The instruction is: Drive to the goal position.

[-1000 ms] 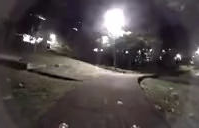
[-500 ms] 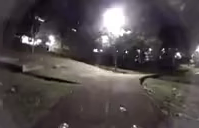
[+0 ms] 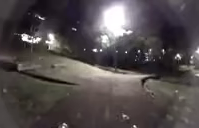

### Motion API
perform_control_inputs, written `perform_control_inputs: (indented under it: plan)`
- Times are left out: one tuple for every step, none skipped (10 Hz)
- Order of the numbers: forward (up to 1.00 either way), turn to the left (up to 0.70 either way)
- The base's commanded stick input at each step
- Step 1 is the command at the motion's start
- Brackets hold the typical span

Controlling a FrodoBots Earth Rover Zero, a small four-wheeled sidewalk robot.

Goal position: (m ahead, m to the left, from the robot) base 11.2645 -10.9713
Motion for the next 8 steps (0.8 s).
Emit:
perform_control_inputs:
  plan:
    - [0.45, 0.00]
    - [0.45, 0.00]
    - [0.45, 0.00]
    - [0.45, 0.00]
    - [0.45, 0.00]
    - [0.45, 0.00]
    - [0.45, 0.00]
    - [0.45, 0.00]
